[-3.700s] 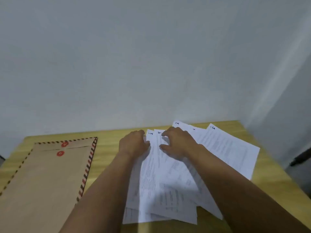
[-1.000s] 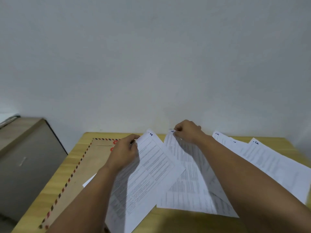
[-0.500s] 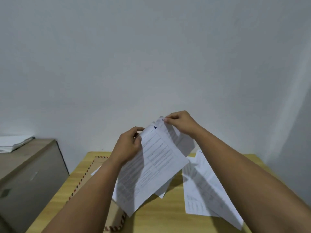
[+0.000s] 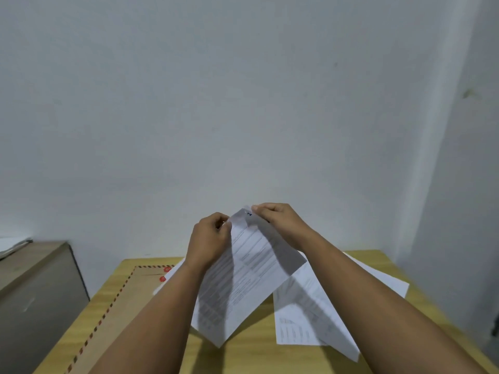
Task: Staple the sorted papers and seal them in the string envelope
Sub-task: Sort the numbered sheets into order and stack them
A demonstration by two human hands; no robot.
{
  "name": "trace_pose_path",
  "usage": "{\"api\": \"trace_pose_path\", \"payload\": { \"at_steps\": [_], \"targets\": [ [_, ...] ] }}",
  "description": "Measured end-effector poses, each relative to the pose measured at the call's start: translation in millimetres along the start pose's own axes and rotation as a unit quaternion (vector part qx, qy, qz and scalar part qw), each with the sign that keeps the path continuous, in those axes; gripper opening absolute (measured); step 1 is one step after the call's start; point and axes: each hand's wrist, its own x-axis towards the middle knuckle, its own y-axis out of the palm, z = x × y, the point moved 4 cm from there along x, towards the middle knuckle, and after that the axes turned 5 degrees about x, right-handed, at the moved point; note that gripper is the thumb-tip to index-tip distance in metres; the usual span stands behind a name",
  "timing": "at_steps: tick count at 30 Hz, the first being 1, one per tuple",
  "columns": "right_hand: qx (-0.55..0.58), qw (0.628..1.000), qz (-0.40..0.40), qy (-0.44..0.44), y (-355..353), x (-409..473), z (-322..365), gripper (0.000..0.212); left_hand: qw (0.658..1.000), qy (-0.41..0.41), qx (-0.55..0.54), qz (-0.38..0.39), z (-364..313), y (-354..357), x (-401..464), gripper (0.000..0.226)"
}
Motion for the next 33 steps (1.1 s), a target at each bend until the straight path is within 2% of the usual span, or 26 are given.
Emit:
{"api": "trace_pose_path", "payload": {
  "at_steps": [3, 6, 10, 13, 19, 21, 25, 30, 33],
  "targets": [
    [-0.003, 1.0, 0.004, -0.009, -4.7, -7.0, -4.8, 0.024, 1.0, -0.016, -0.008, 0.001, -0.7, 7.6, -0.3, 0.016],
    [-0.032, 0.999, -0.024, -0.029, -9.2, -9.6, -15.4, 0.014, 1.0, -0.015, -0.004, 0.026, 3.8, 16.1, 0.0, 0.015],
    [0.029, 0.998, -0.047, 0.023, -11.3, -16.8, -34.3, 0.012, 0.99, 0.015, 0.13, 0.056, 18.3, 27.0, 5.2, 0.01],
    [0.072, 0.994, -0.058, 0.064, -11.5, -18.2, -53.5, 0.011, 0.988, 0.015, 0.11, 0.108, 27.9, 37.6, 7.6, 0.007],
    [0.07, 0.987, -0.089, 0.11, -12.3, -8.9, -106.8, 0.018, 0.984, 0.019, 0.101, 0.147, 57.7, 77.2, 5.2, 0.03],
    [0.031, 0.989, -0.083, 0.12, -18.8, -5.4, -125.6, 0.022, 0.981, 0.022, 0.108, 0.157, 69.8, 93.2, 4.1, 0.033],
    [-0.139, 0.975, -0.078, 0.156, -56.4, 8.1, -157.2, 0.029, 0.978, 0.017, 0.119, 0.17, 97.0, 122.2, 3.8, 0.036],
    [-0.291, 0.926, -0.143, 0.194, -121.6, 31.9, -195.8, 0.032, 0.979, 0.018, 0.122, 0.165, 127.7, 154.5, 7.6, 0.046],
    [-0.359, 0.898, -0.149, 0.207, -147.1, 50.4, -212.4, 0.032, 0.979, 0.018, 0.121, 0.162, 140.1, 168.8, 10.0, 0.051]
  ]
}}
